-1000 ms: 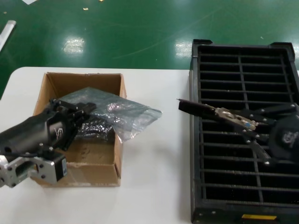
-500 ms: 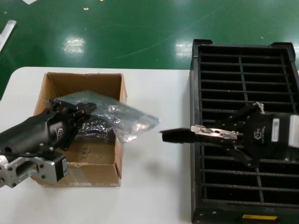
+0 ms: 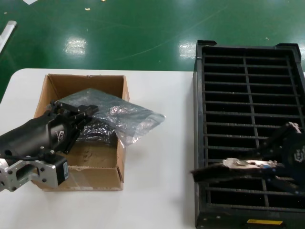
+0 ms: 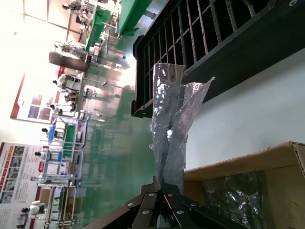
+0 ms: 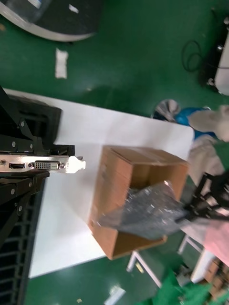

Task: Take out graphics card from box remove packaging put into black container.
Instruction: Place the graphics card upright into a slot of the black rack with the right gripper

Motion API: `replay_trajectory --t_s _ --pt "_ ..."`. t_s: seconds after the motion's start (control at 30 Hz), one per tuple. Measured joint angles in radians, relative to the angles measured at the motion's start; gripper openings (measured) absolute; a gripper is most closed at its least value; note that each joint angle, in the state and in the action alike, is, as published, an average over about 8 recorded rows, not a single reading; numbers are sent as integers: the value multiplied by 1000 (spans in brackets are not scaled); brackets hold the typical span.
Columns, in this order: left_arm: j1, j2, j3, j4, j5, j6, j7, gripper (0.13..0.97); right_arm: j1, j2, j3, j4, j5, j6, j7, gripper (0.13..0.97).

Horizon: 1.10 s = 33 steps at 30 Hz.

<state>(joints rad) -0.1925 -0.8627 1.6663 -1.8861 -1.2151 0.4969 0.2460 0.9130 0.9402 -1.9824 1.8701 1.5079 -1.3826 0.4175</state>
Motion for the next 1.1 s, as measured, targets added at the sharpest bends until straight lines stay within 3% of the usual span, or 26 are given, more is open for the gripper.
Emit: replay_trajectory --t_s 0.5,1.1 --pt "0 0 0 0 0 0 0 138 53 -13 -58 -43 -67 -112 92 185" --pt "0 0 0 0 0 0 0 138 65 -34 -59 -61 -110 -136 235 185"
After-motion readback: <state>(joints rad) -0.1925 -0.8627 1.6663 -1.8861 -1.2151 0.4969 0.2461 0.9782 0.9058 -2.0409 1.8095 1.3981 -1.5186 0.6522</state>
